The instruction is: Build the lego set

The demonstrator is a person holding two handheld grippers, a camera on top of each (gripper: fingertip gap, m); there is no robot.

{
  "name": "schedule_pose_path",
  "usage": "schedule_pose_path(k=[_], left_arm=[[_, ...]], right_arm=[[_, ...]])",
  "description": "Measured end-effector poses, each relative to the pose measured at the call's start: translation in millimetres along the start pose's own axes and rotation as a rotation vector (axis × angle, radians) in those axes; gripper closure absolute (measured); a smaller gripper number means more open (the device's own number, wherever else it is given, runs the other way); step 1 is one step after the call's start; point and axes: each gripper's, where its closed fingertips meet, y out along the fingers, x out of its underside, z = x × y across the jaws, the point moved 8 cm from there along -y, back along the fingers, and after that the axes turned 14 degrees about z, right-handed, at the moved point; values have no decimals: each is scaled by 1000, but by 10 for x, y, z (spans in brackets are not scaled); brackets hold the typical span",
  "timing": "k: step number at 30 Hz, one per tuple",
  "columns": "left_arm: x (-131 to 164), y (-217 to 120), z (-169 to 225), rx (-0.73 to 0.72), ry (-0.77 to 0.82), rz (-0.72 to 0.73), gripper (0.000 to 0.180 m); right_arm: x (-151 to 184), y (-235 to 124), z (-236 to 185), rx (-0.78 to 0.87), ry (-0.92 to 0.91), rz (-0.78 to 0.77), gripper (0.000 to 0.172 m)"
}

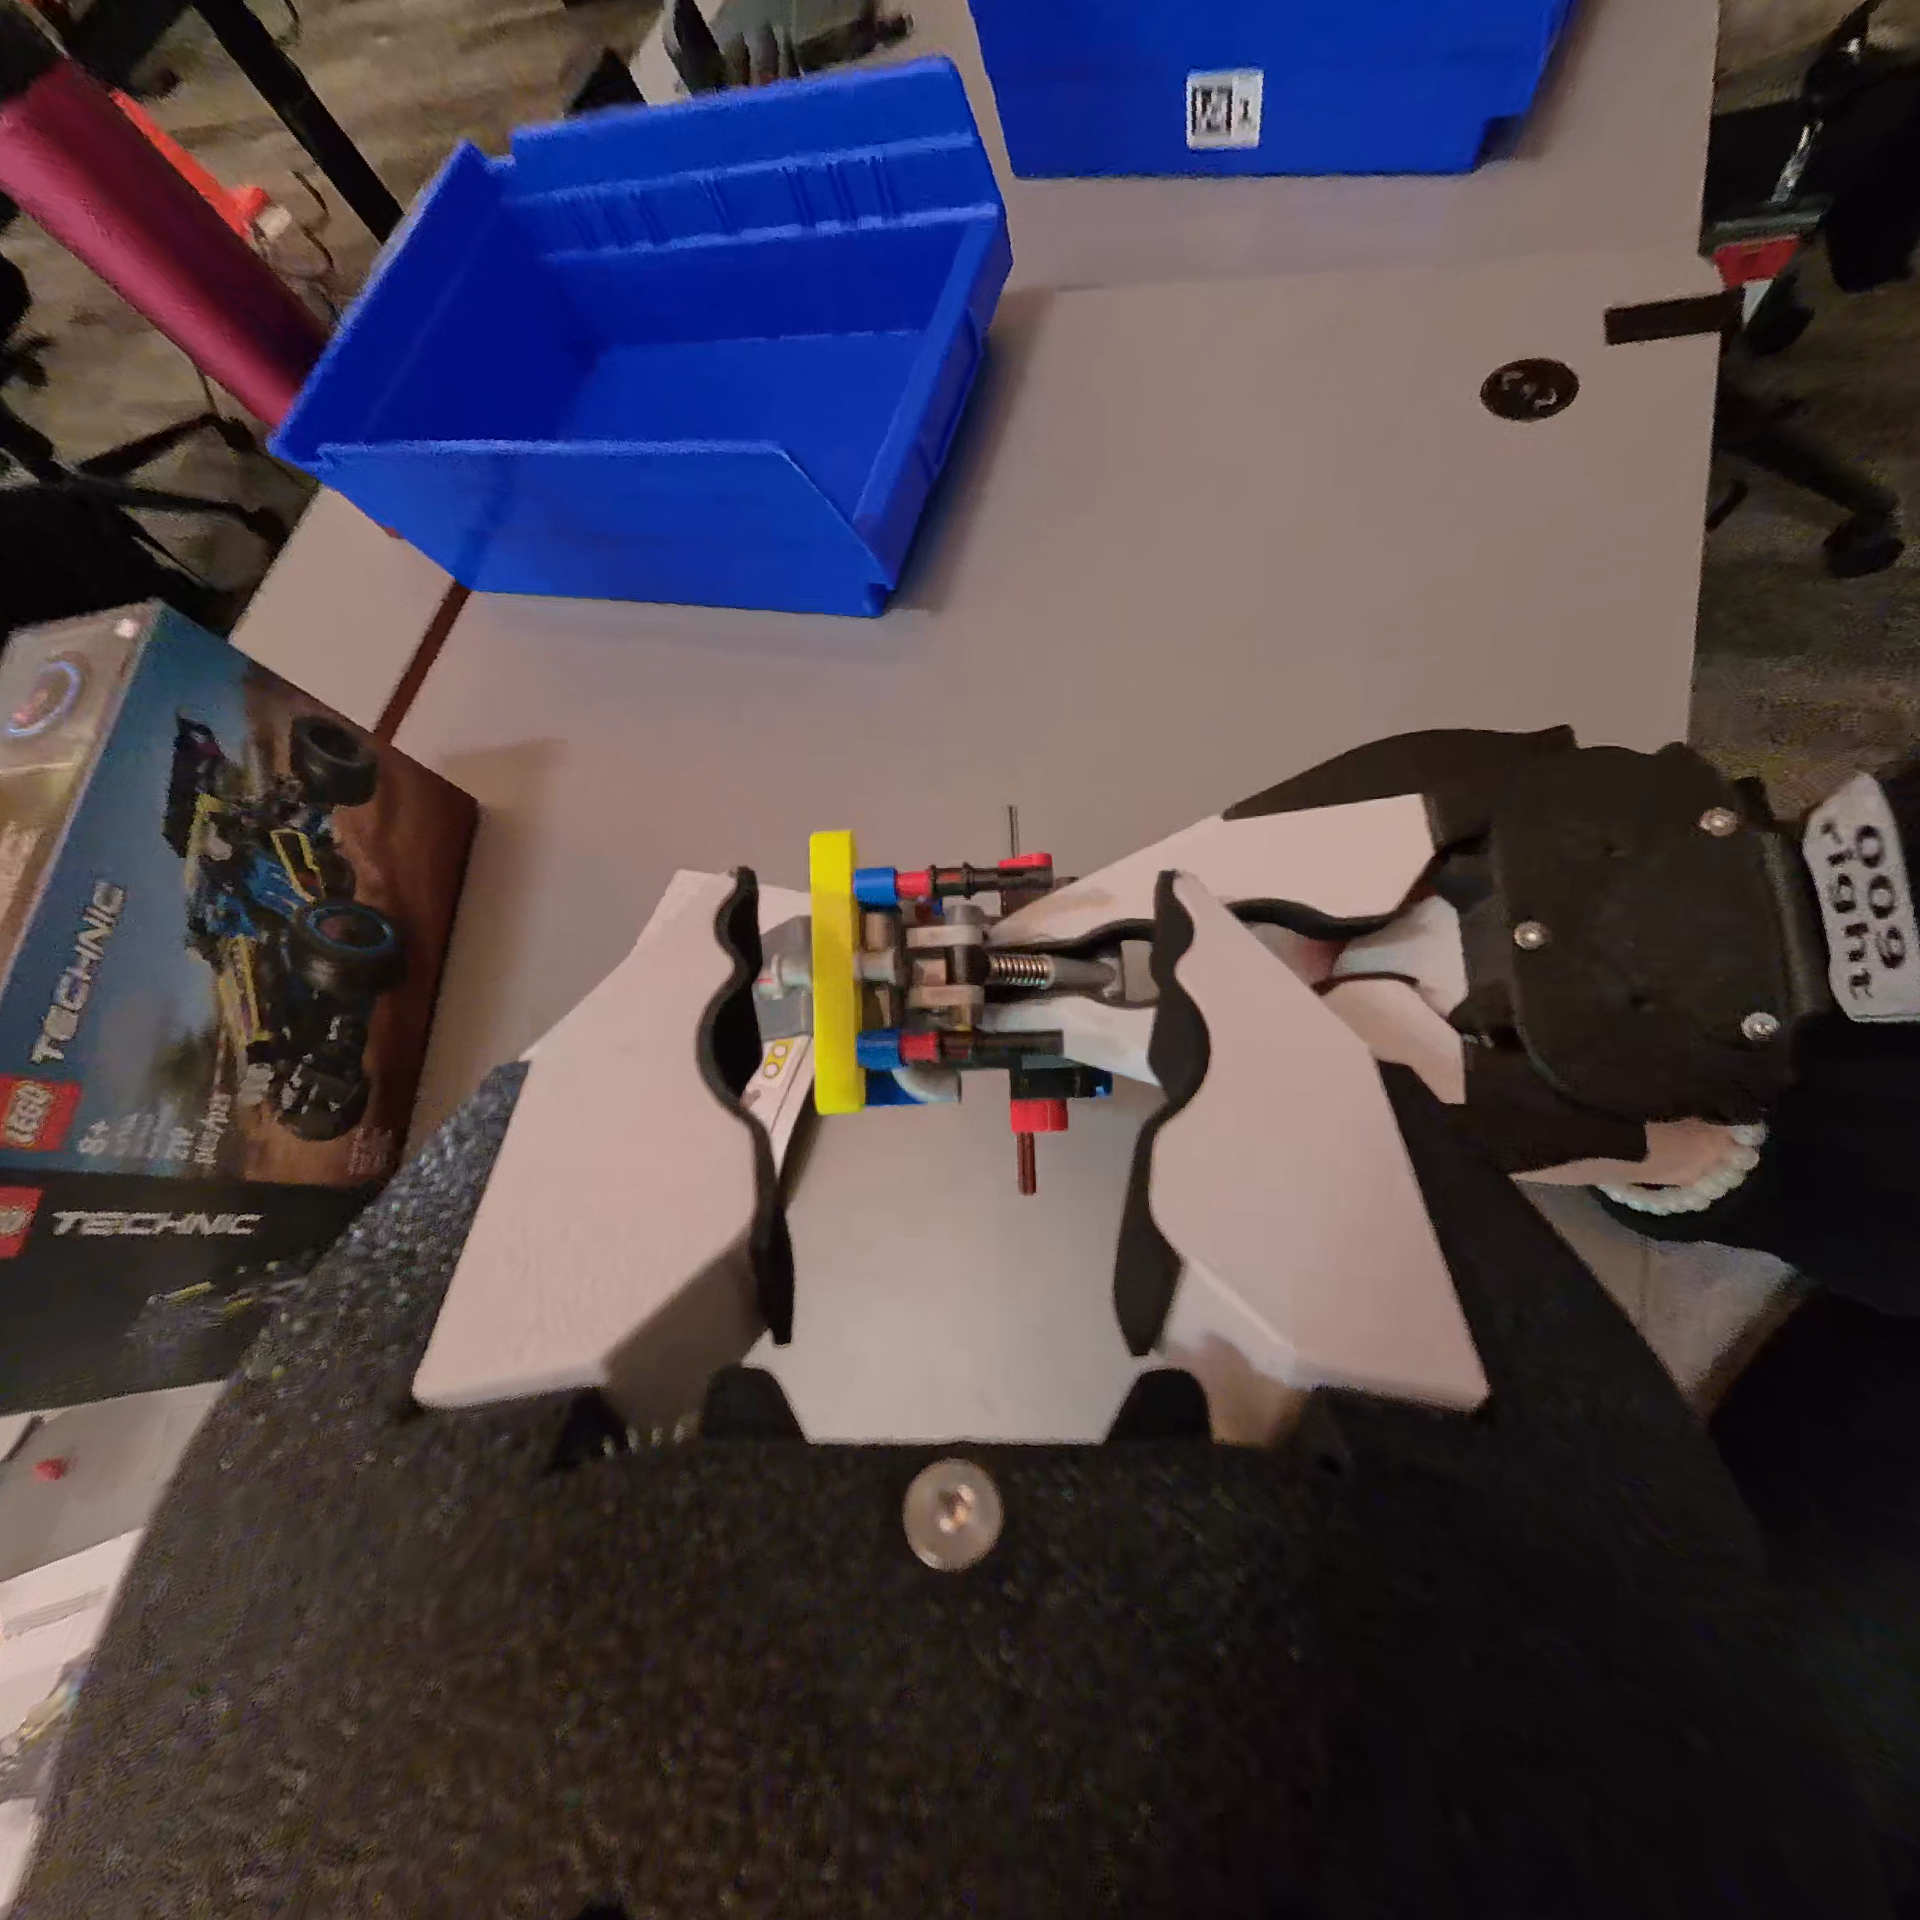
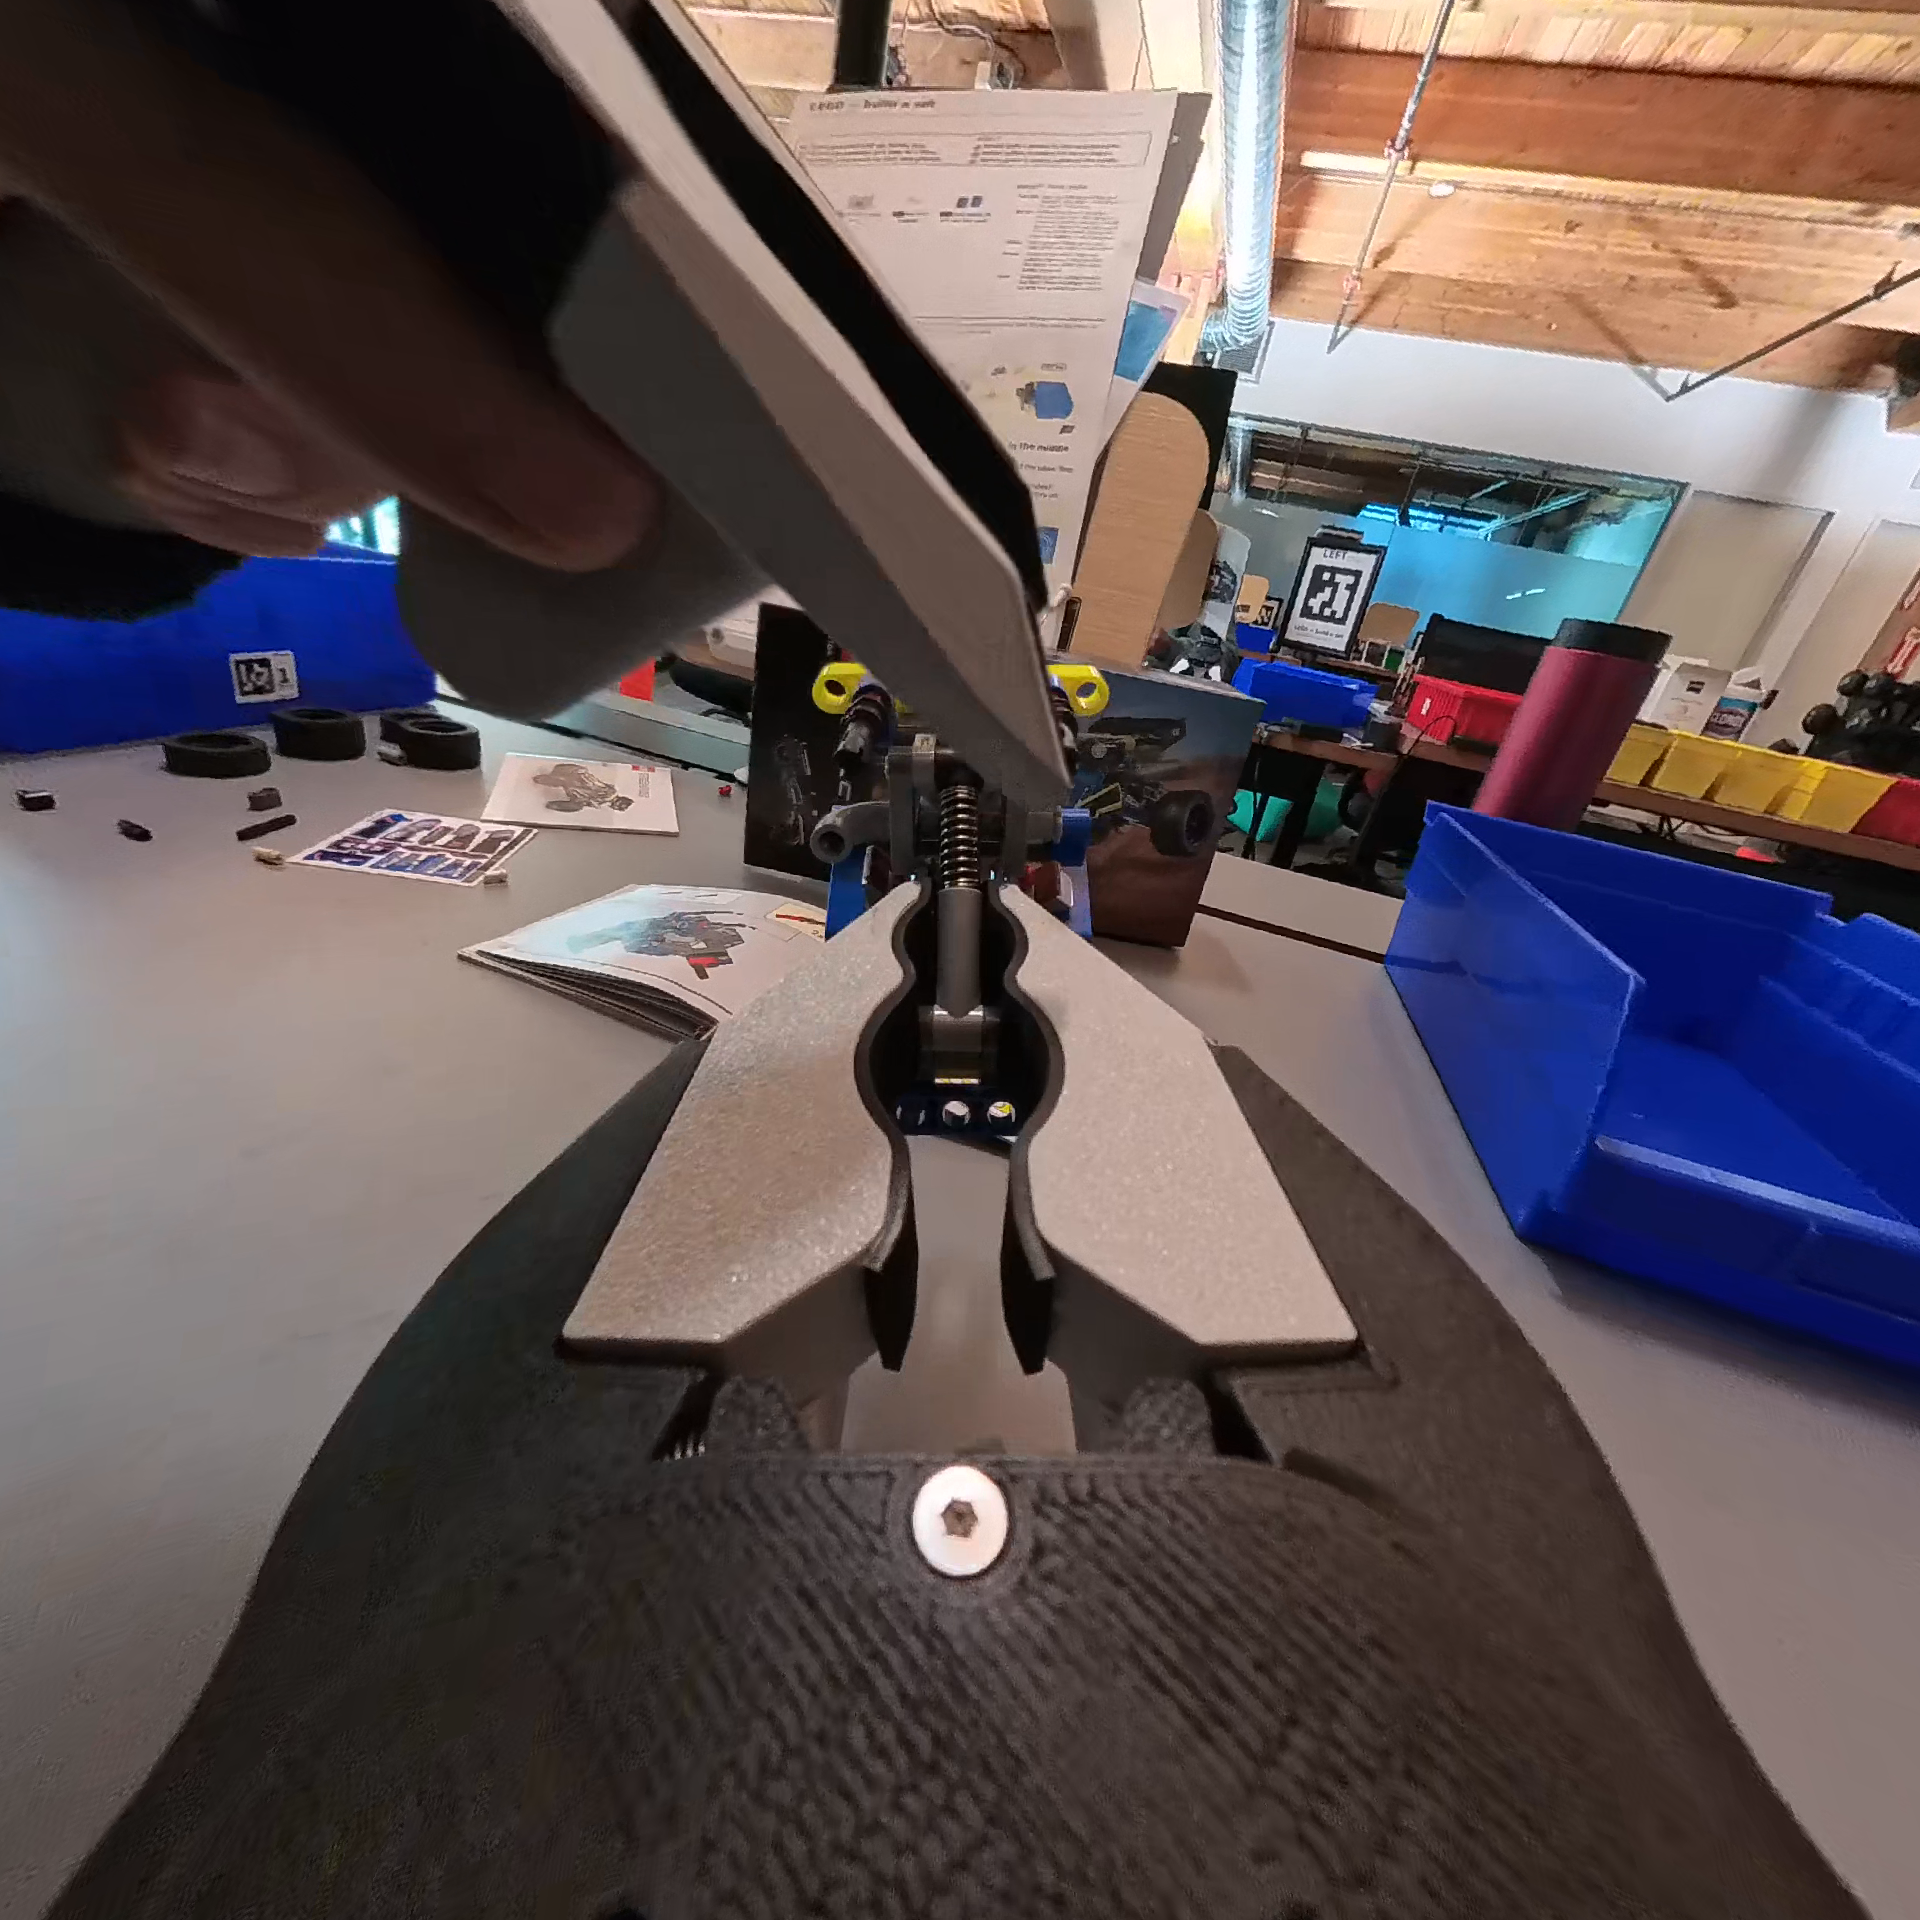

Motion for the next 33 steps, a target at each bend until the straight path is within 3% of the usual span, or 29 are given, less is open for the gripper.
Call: schedule_pose_path(k=[15, 33], left_arm=[[82, 183, -71, 44, -29, -94, 130], [121, 188, -116, 61, -11, -64, 131]], right_arm=[[-4, 5, -20, -14, -67, -6, 167], [5, 12, -46, -15, -62, -8, 167]])
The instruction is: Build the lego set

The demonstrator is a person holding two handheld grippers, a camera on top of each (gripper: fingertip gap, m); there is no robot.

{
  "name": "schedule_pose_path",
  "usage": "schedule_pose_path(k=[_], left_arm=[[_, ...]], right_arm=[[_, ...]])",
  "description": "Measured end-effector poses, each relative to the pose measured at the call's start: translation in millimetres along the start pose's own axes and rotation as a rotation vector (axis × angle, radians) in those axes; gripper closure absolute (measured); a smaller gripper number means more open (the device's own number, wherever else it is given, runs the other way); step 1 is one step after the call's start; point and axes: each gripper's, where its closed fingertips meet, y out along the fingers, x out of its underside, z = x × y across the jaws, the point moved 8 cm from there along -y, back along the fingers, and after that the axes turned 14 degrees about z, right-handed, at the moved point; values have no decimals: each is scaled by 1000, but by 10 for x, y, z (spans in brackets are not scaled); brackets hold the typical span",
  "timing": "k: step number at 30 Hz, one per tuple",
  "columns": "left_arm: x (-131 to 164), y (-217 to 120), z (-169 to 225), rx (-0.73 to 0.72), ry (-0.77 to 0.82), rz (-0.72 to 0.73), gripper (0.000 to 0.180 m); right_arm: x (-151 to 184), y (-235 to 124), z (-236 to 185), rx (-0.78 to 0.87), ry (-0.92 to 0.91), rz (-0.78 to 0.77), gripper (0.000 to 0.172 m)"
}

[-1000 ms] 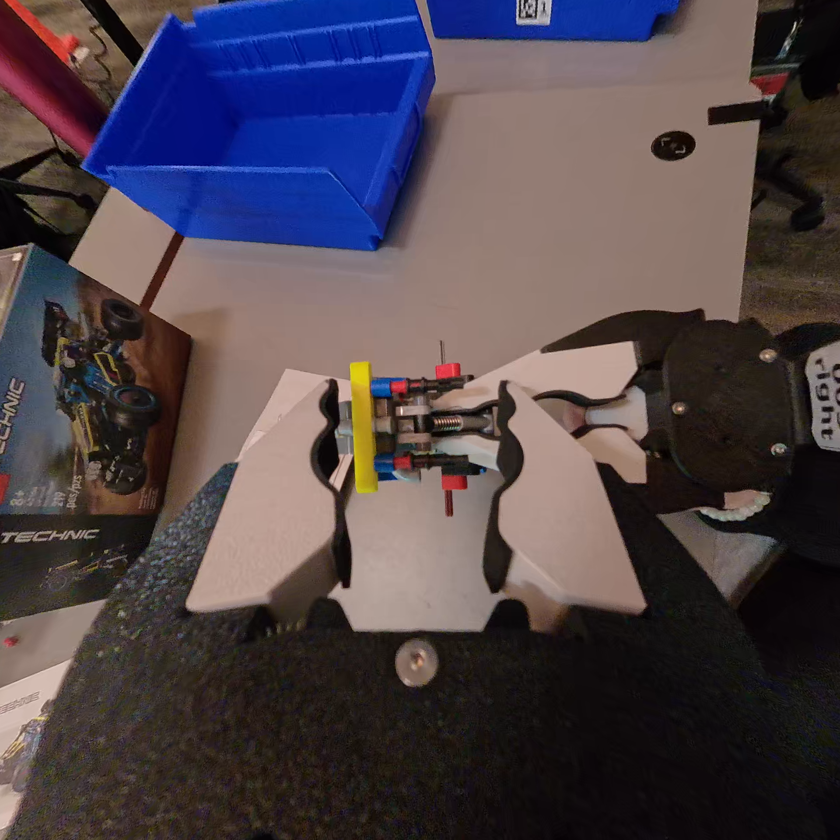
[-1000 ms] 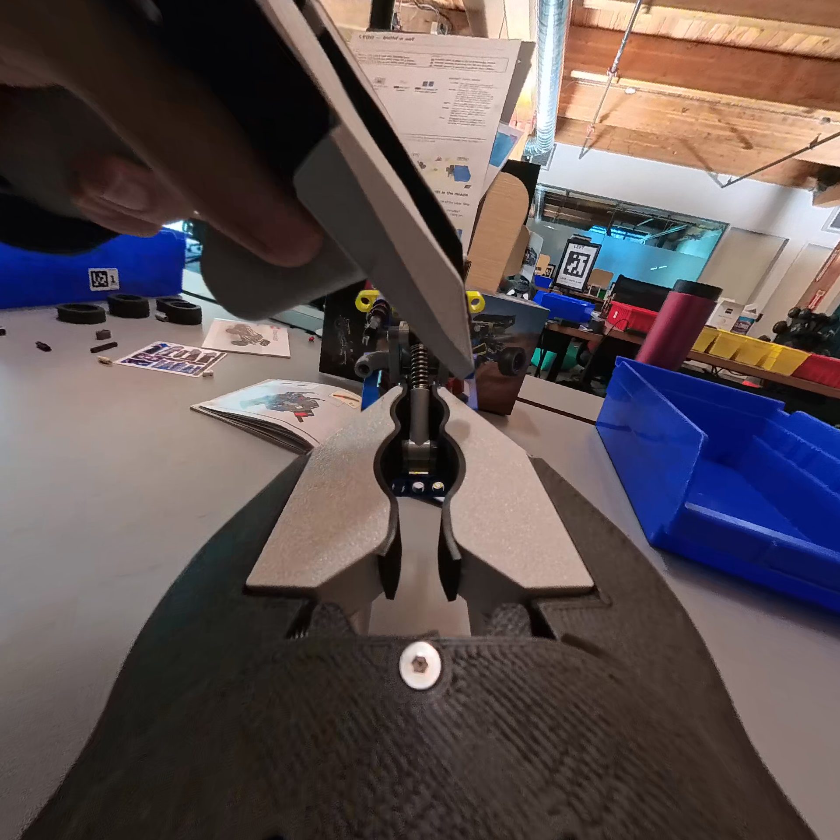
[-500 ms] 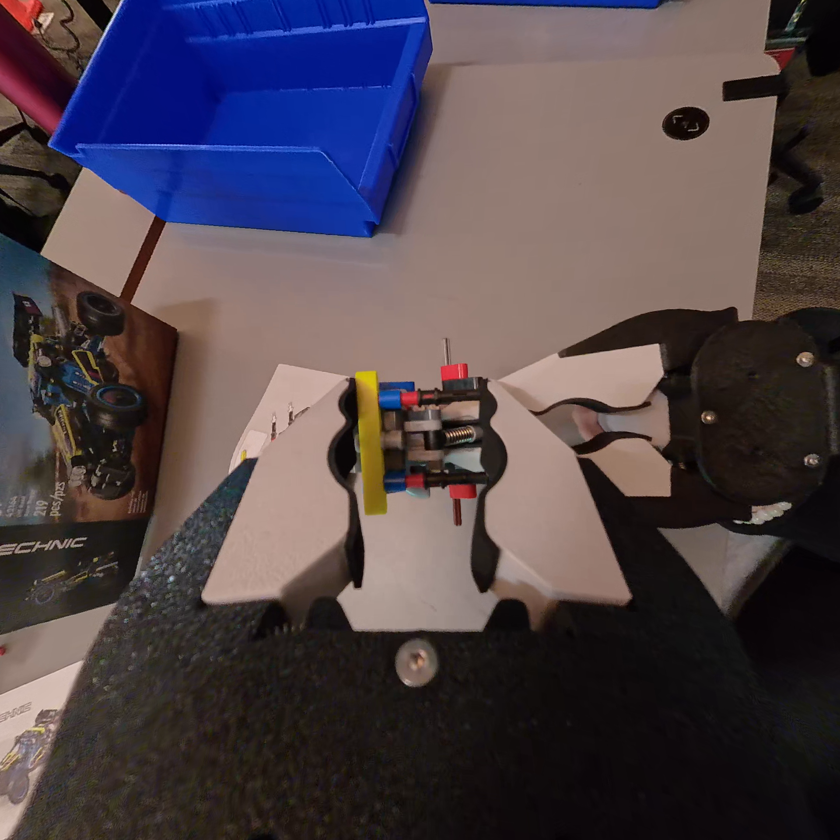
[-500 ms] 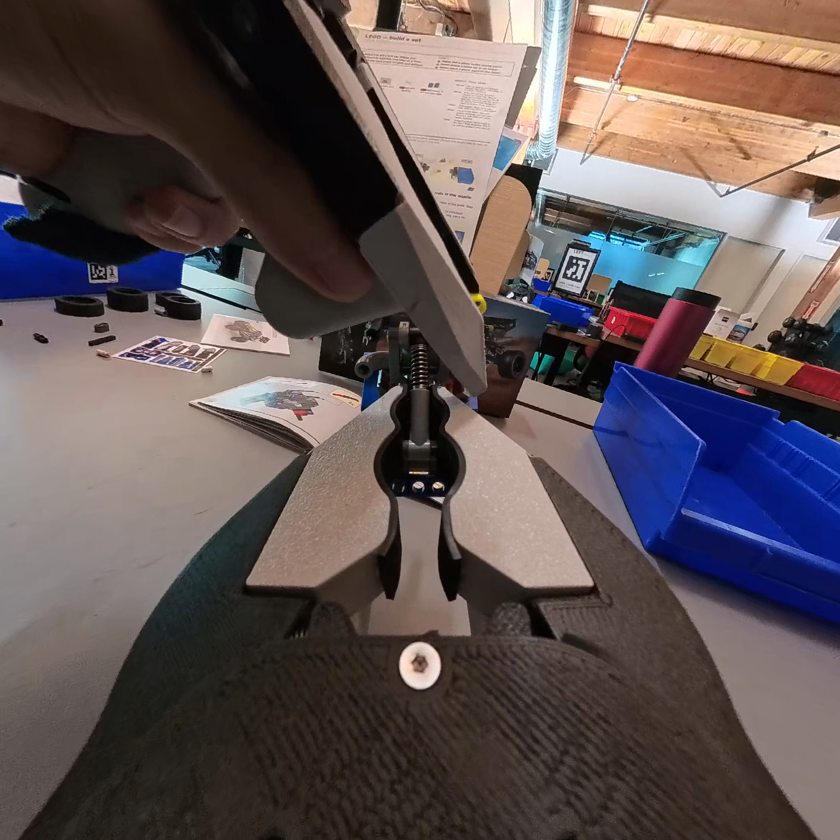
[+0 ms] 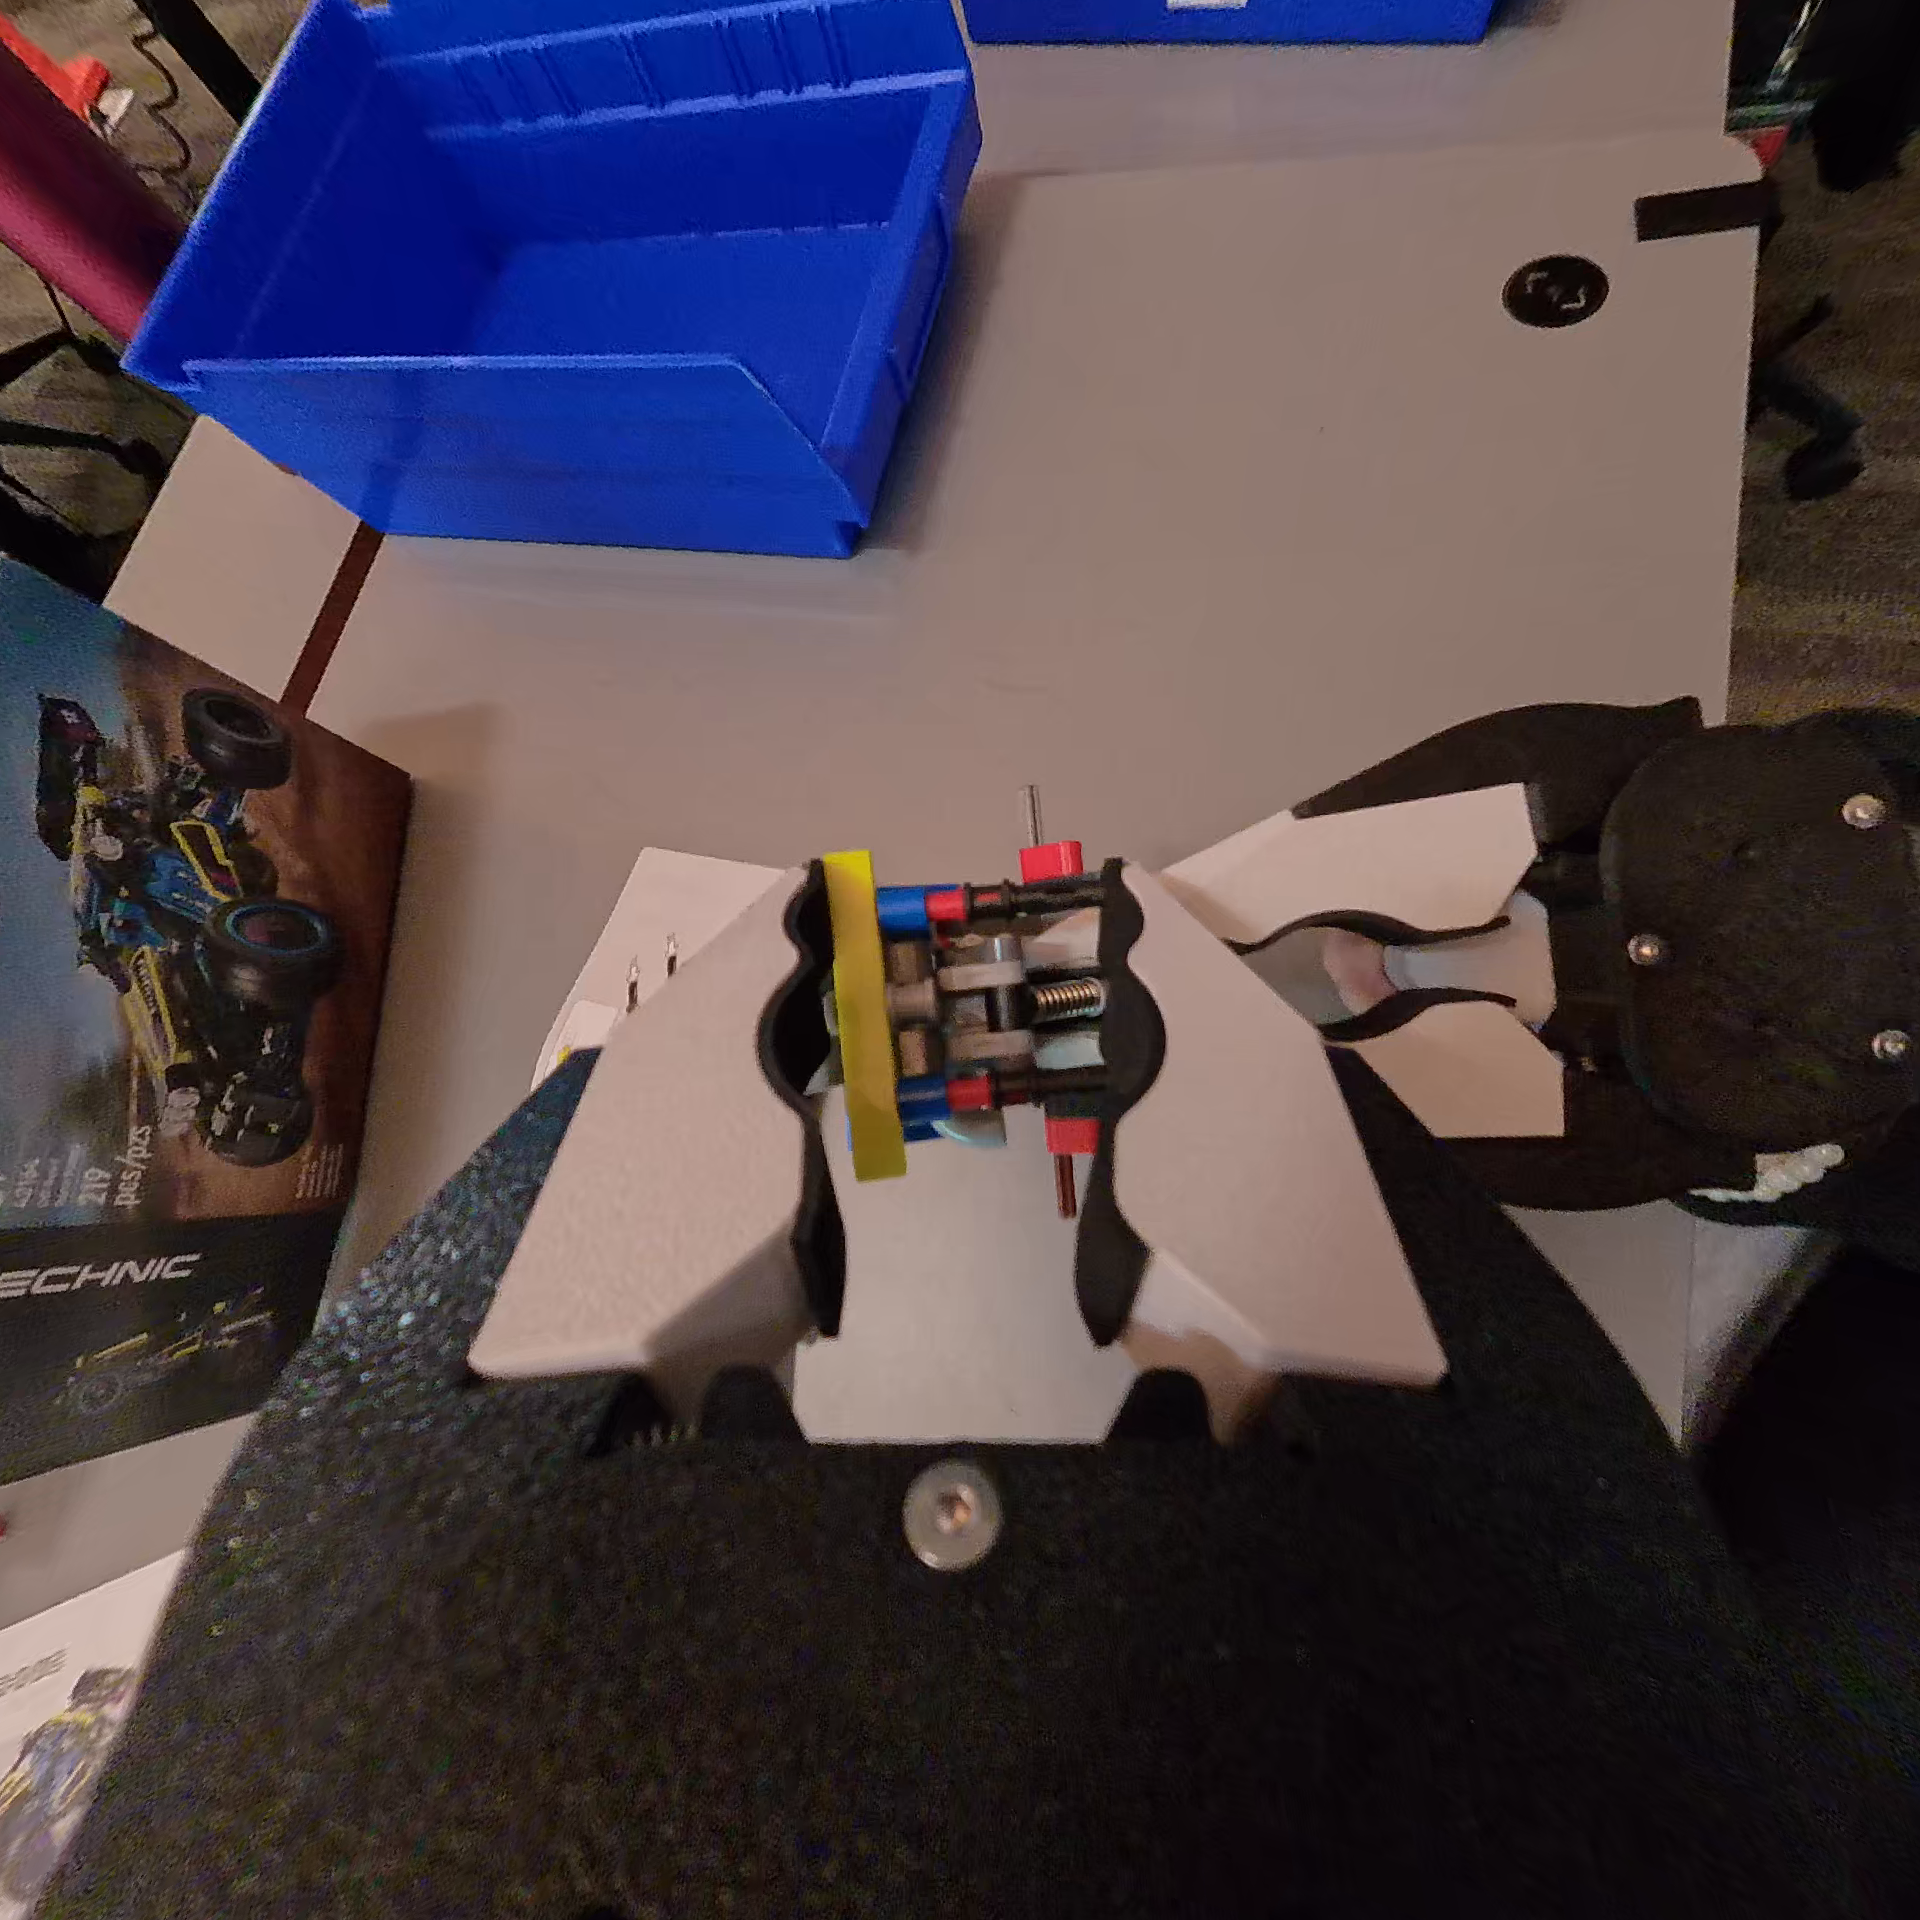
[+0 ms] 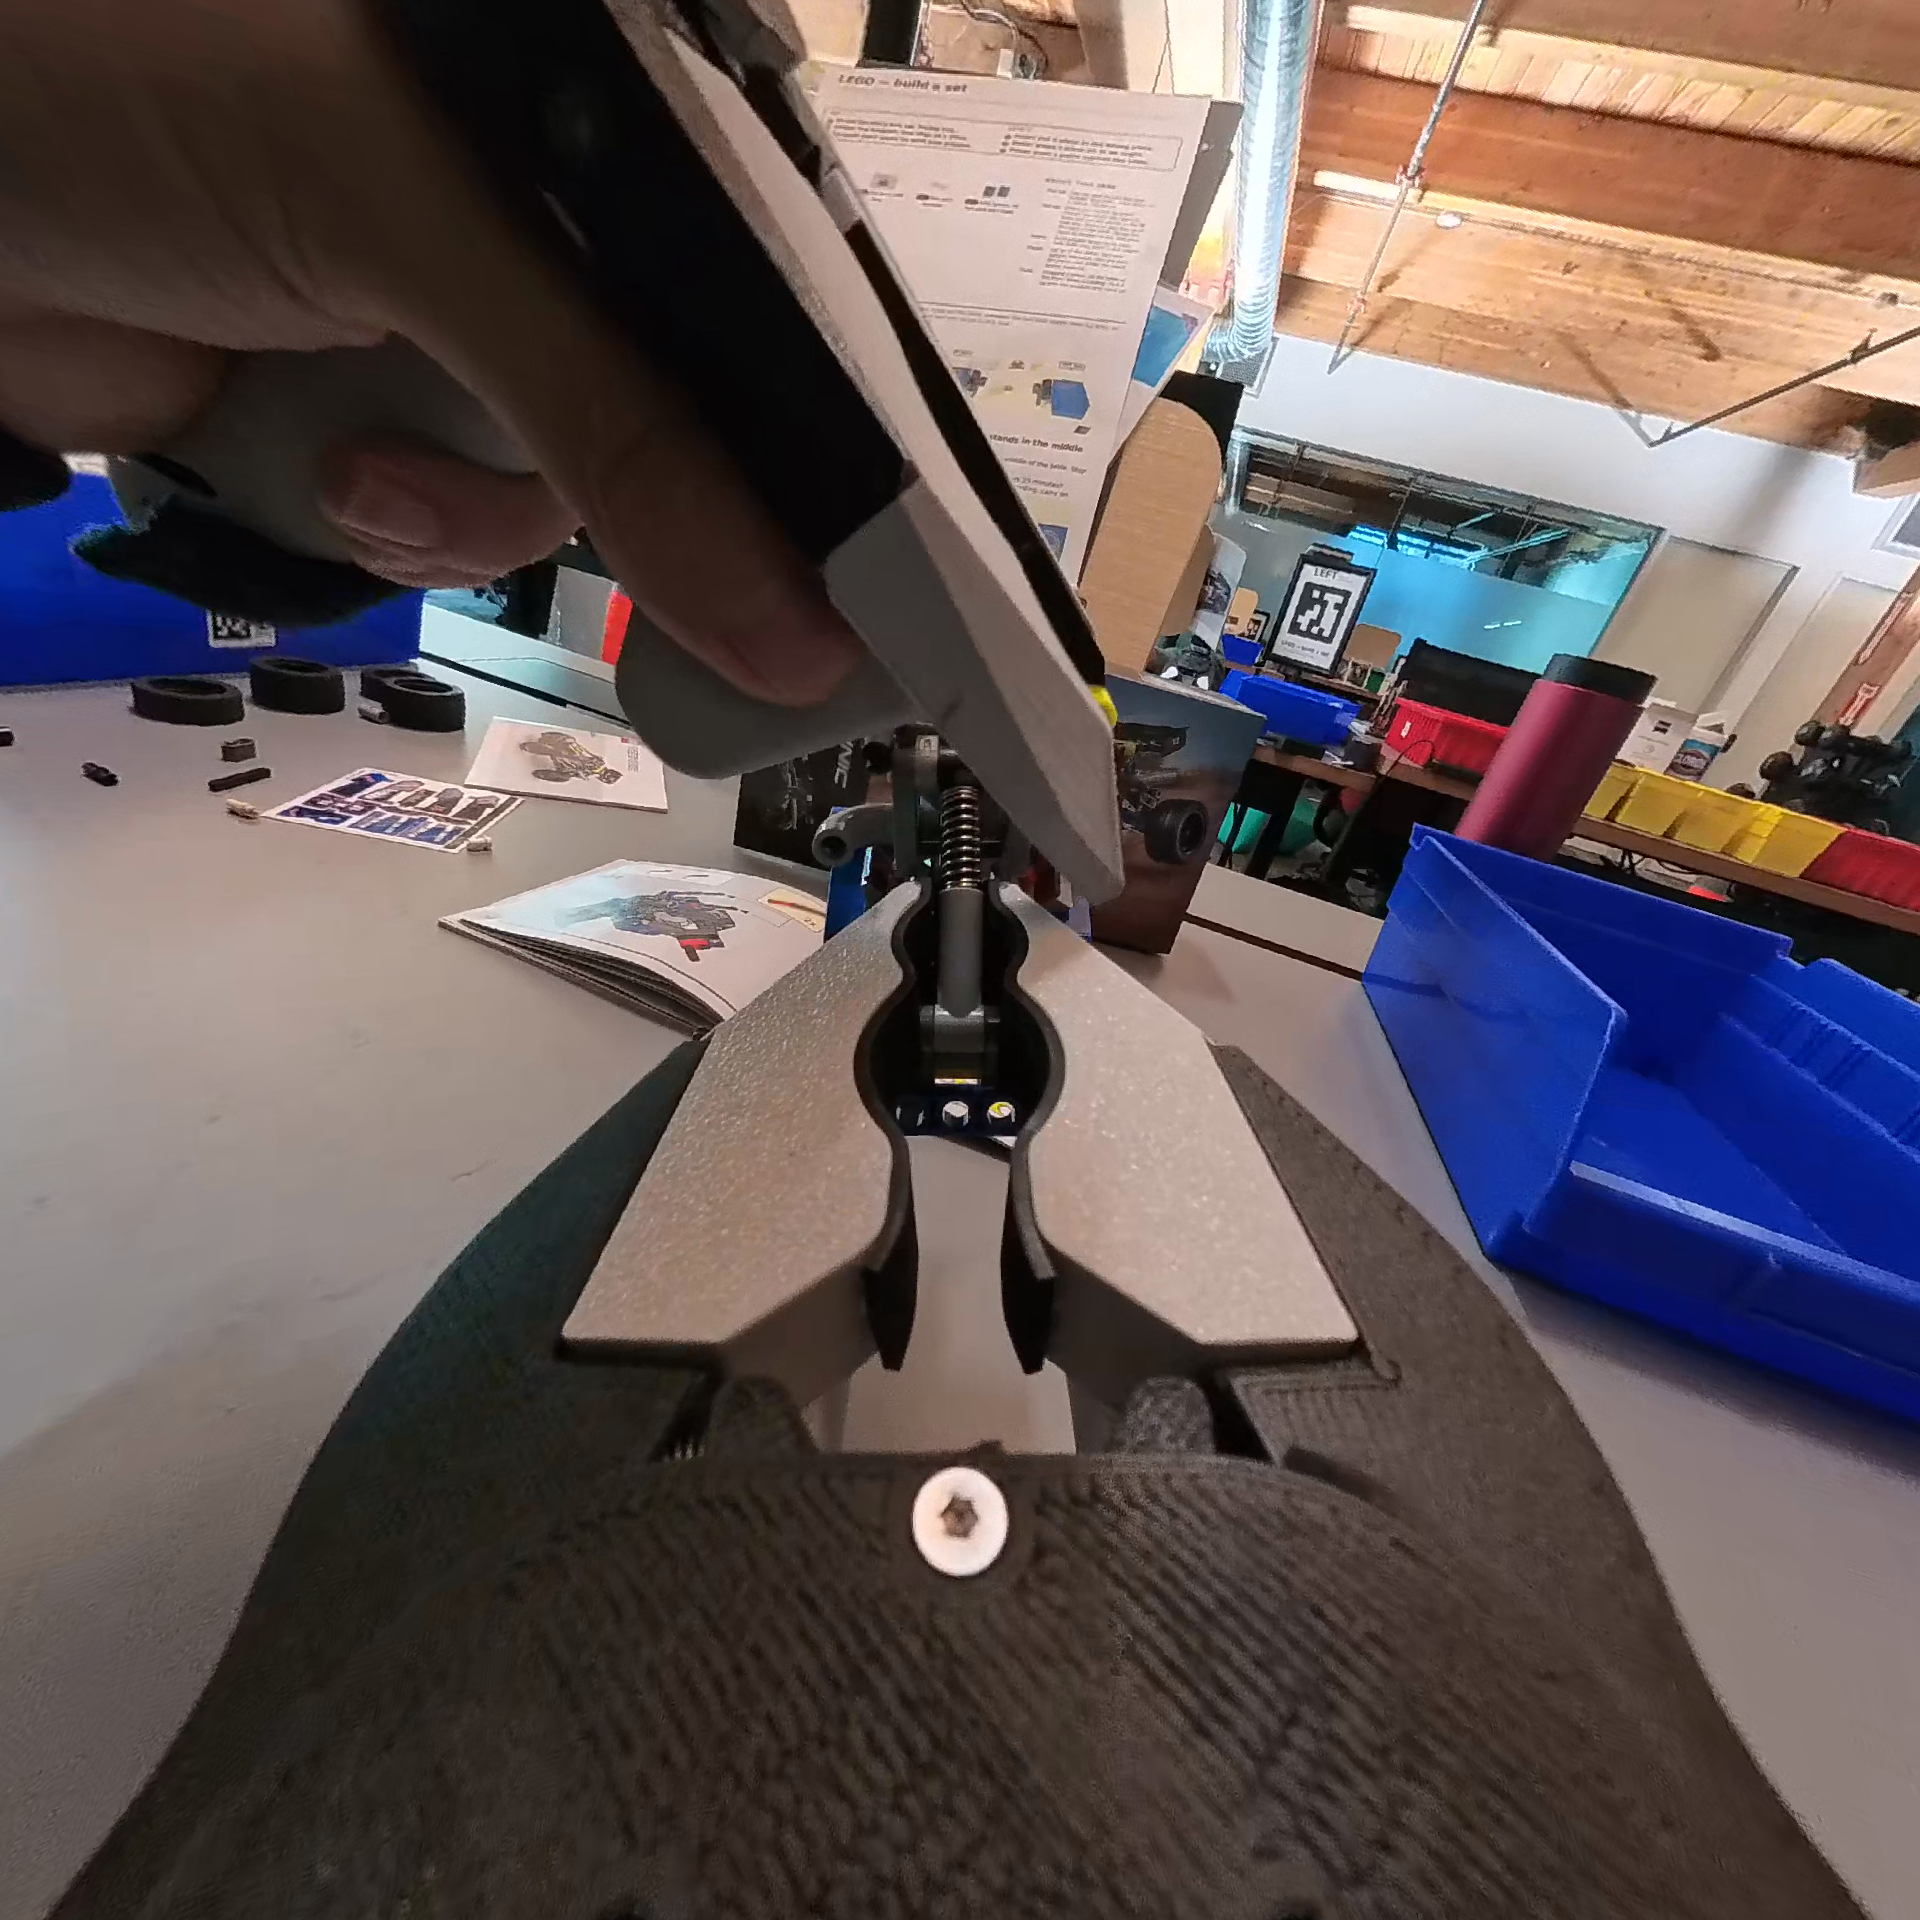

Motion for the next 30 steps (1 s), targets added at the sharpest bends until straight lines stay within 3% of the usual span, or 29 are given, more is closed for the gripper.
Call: schedule_pose_path(k=[15, 30], left_arm=[[24, 2, -7, 38, 33, 20, 131], [127, -210, 2, 18, 12, 53, 131]], right_arm=[[10, -2, 7, -1, 9, -10, 167], [-11, 36, -144, -24, -13, -6, 167]])
